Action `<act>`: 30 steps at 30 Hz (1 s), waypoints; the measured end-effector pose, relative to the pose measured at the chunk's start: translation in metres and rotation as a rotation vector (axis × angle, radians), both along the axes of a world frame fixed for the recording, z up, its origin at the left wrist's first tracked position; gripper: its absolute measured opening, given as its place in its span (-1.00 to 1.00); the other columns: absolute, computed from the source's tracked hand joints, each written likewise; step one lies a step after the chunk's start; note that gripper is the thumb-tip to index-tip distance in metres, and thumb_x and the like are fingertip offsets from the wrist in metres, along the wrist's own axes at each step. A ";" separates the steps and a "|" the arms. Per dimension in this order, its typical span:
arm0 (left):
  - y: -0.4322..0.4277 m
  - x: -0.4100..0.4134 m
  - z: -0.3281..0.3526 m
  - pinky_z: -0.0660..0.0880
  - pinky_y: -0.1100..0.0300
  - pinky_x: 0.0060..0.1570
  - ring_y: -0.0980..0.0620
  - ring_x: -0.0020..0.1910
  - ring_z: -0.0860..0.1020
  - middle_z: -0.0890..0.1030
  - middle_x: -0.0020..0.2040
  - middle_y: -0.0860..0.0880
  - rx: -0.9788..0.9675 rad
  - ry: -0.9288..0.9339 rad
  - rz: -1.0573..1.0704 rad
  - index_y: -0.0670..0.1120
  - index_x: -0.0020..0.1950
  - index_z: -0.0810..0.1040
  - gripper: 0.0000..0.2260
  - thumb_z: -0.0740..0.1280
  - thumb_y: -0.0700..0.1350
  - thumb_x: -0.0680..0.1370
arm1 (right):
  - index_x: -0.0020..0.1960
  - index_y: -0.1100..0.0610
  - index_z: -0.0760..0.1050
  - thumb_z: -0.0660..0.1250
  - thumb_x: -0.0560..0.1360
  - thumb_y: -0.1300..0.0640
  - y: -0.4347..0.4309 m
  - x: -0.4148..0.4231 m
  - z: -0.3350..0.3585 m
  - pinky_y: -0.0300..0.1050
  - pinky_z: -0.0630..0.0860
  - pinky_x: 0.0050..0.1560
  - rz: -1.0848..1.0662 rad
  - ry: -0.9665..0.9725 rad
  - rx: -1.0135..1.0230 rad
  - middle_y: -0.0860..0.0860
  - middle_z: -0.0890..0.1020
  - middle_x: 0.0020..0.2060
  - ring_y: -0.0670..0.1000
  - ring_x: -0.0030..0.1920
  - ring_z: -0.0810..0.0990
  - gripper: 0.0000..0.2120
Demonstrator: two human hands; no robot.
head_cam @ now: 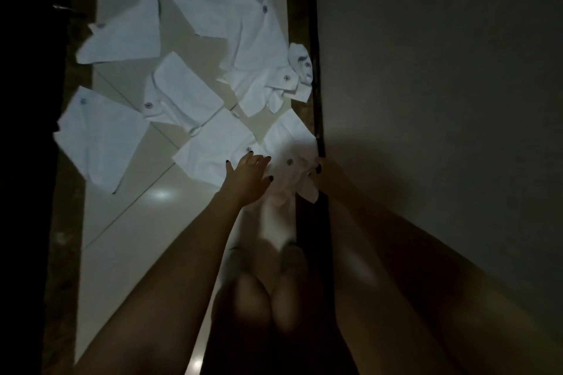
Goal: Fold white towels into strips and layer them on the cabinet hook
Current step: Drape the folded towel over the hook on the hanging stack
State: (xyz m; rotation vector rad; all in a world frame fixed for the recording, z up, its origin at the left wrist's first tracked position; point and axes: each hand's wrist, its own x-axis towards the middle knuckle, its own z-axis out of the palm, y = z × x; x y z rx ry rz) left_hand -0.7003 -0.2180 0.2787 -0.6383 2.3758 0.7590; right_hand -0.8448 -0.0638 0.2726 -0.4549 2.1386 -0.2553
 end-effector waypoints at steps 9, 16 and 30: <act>-0.023 -0.054 -0.242 0.43 -0.05 0.22 -0.18 0.33 0.41 0.45 0.38 -0.16 -0.003 0.109 -0.069 -0.08 0.50 0.32 -0.55 0.23 0.00 0.63 | 0.46 0.24 0.34 0.32 0.58 0.19 -0.015 -0.058 -0.235 -0.04 0.30 0.37 -0.020 0.116 -0.130 0.20 0.43 0.40 0.20 0.37 0.42 -0.53; -0.028 -0.081 -0.352 0.42 0.13 0.11 -0.10 0.20 0.52 0.58 0.25 -0.14 0.113 0.171 0.004 -0.13 0.44 0.40 -0.56 0.27 0.03 0.61 | 0.48 0.17 0.33 0.32 0.58 0.02 -0.042 -0.065 -0.353 -0.12 0.31 0.31 0.068 0.070 -0.215 0.17 0.46 0.37 0.14 0.35 0.43 -0.48; -0.023 -0.057 -0.371 0.25 0.21 -0.33 0.10 -0.40 0.32 0.37 -0.37 -0.01 0.438 0.324 0.333 -0.09 -0.31 0.38 -0.70 0.34 -0.09 0.59 | -0.20 0.14 0.25 0.21 0.62 0.24 -0.036 -0.058 -0.356 -0.18 0.33 -0.23 0.081 0.171 -0.392 0.12 0.47 -0.22 0.04 -0.21 0.47 -0.75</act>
